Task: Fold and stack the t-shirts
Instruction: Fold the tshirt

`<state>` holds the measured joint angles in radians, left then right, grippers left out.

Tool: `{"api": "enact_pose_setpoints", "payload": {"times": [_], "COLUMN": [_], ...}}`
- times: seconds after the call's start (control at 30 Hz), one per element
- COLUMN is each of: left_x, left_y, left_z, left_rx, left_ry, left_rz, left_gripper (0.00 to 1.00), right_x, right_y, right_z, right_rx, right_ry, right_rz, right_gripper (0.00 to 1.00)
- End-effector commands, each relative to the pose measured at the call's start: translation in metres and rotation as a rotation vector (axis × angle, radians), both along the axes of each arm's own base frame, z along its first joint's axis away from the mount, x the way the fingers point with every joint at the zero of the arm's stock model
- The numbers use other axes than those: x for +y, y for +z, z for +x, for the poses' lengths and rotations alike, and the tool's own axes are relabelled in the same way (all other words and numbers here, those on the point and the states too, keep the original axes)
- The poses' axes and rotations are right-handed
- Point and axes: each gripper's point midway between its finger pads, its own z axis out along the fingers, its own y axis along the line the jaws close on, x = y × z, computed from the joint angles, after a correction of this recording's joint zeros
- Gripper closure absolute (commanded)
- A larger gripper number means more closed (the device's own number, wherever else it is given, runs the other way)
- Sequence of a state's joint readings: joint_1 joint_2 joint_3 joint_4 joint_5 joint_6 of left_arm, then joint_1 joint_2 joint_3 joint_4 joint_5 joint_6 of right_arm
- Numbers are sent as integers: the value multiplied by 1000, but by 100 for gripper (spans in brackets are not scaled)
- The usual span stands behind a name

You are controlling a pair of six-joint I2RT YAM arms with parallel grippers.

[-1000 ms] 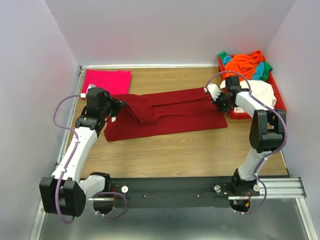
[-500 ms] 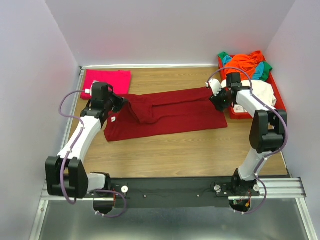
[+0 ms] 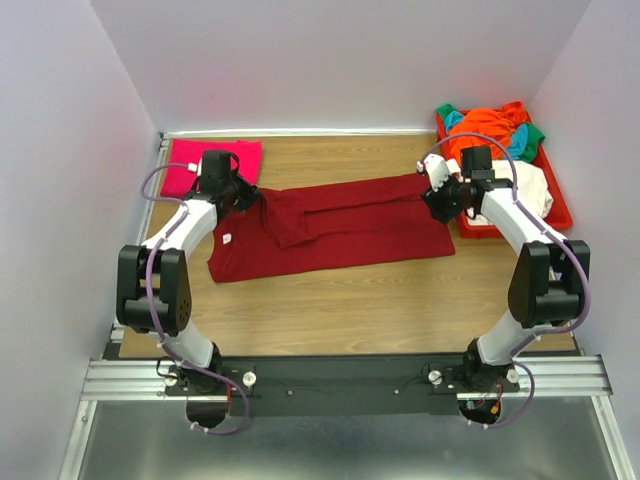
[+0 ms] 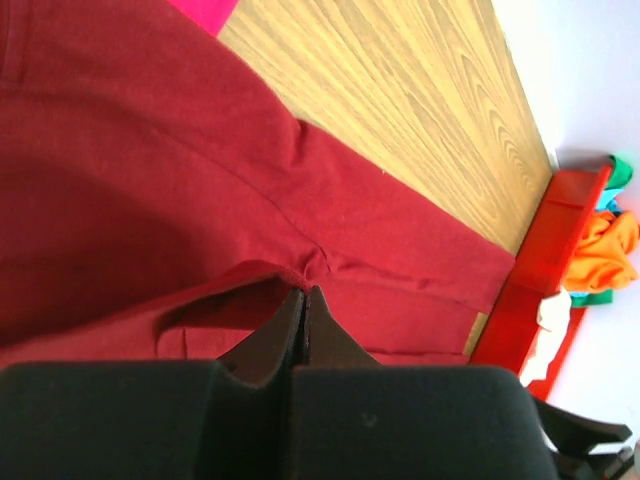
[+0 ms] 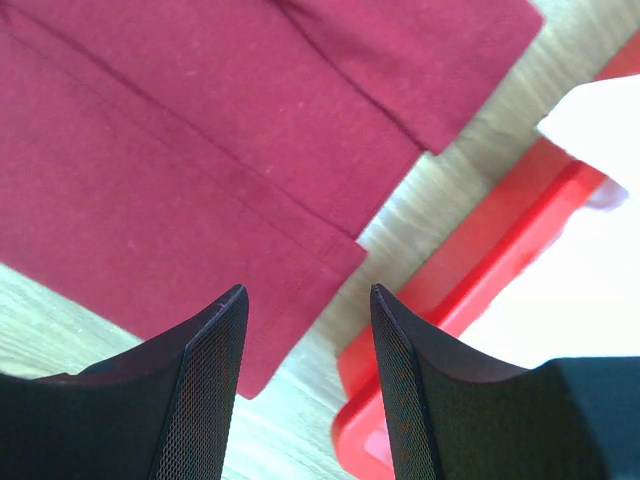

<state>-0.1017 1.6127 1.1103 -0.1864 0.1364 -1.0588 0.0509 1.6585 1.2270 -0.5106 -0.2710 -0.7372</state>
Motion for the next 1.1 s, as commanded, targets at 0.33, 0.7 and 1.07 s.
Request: {"api": "enact_pose_setpoints", "payload": {"times": [0.33, 0.7, 1.07], "left_x": [10, 20, 48], "left_y": [-26, -44, 114], "left_z": [40, 52, 26], "left_rx": [25, 87, -339], "left_ry": [-18, -78, -275], "left_rz": [95, 125, 465], "left_gripper": [100, 63, 55], "right_x": [18, 65, 266], "right_y": [1, 6, 6], "right_z": [-22, -46, -108], "right_rx": [5, -7, -10], "right_ry": [64, 265, 822], "right_rz": [96, 155, 132], "right_gripper": [38, 35, 22]}}
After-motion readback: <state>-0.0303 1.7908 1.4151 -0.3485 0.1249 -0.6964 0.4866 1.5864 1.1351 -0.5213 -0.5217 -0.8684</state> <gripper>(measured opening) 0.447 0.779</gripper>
